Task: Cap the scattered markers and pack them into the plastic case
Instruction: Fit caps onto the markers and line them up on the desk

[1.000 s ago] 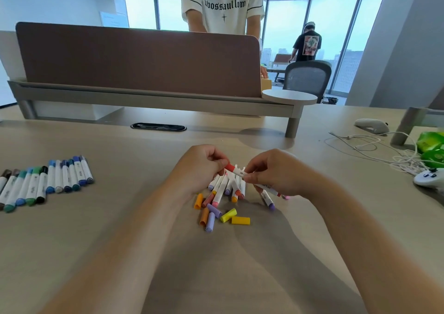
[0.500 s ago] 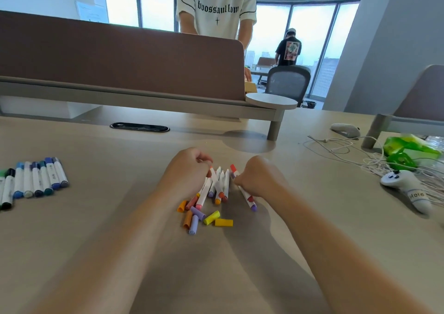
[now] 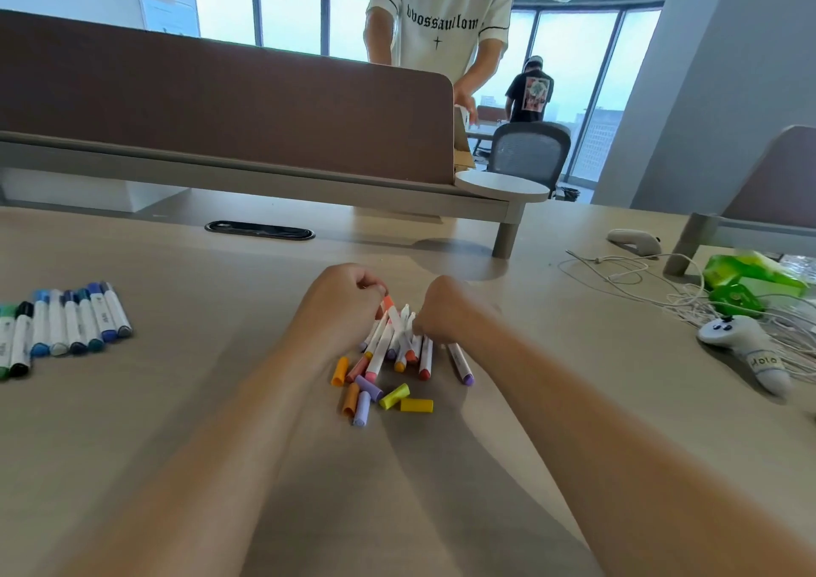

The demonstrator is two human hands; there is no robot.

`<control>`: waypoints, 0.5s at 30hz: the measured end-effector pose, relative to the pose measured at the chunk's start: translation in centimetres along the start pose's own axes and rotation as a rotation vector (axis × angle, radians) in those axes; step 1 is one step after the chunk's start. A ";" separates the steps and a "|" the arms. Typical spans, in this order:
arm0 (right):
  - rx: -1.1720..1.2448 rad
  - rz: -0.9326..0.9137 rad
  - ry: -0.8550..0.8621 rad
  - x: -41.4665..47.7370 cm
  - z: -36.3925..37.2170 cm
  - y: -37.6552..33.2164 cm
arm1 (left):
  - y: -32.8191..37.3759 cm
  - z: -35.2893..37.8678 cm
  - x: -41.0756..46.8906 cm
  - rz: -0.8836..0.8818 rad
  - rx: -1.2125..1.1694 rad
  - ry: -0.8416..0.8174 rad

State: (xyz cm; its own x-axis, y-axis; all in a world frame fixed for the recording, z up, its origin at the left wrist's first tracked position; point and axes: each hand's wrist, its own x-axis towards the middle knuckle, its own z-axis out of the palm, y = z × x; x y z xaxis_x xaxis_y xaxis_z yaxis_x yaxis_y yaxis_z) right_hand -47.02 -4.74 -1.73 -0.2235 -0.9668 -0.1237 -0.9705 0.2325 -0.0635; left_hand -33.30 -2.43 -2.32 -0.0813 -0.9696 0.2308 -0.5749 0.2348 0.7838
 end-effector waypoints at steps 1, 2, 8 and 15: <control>-0.020 0.000 -0.014 0.3 -0.1 -0.1 | -0.1 -0.1 0.0 0.001 0.003 0.006; -0.037 0.004 -0.029 0.5 -0.2 -0.3 | -0.1 -0.2 0.1 0.001 0.008 0.009; -0.160 0.027 -0.093 0.9 -0.4 -1.3 | -0.5 -0.7 0.3 -0.009 0.113 -0.070; -0.087 0.024 -0.108 1.2 0.0 -1.1 | -0.9 -1.0 0.5 -0.071 0.401 -0.190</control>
State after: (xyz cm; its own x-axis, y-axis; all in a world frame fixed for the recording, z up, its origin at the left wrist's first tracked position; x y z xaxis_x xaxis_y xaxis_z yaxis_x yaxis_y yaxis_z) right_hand -46.25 -6.09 -1.85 -0.2406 -0.9430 -0.2300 -0.9701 0.2411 0.0260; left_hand -32.01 -3.04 -2.34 -0.1564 -0.9867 0.0450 -0.8515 0.1578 0.5001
